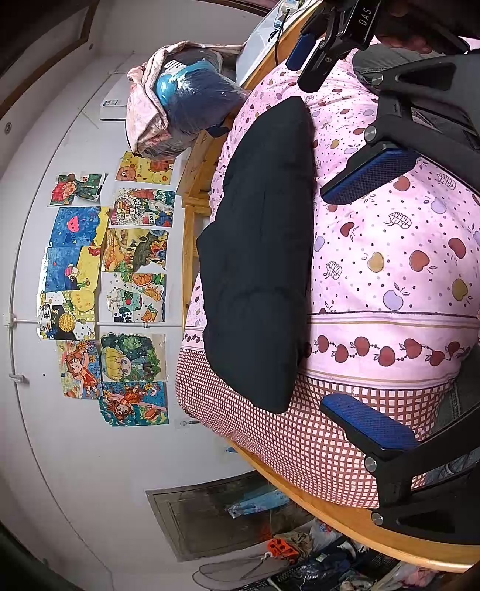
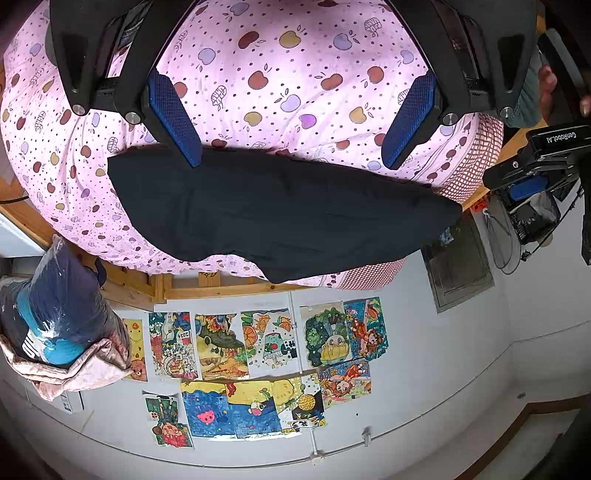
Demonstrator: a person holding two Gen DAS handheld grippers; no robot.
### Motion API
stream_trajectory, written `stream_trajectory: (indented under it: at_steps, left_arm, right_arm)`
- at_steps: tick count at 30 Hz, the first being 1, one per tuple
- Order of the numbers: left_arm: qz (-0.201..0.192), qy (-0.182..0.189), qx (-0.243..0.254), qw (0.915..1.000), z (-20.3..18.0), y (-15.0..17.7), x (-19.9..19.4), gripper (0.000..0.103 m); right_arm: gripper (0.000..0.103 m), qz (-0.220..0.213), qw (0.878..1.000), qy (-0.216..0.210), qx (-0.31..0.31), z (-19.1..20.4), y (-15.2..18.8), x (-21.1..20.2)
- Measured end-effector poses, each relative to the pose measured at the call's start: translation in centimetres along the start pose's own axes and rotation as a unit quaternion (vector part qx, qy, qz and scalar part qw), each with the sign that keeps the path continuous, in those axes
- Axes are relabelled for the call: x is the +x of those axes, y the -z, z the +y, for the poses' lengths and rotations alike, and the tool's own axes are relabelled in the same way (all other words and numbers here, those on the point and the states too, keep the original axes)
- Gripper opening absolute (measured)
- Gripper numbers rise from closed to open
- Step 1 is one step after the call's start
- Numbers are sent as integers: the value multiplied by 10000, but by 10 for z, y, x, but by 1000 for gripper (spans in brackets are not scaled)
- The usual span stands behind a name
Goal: Fold large clothes
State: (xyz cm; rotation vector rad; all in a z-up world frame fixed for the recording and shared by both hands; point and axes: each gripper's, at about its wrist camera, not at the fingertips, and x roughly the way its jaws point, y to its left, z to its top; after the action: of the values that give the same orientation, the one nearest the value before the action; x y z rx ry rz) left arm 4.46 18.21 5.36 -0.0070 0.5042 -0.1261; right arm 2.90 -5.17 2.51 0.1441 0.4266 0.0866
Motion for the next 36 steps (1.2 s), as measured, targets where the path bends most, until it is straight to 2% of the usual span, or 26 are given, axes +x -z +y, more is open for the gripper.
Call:
stream_trajectory:
  at_steps: [36]
  left_arm:
    - [7,-5,3,10000,0,2,2,103]
  right_arm:
    - [96,6,10000,-6,16,0,3,-1]
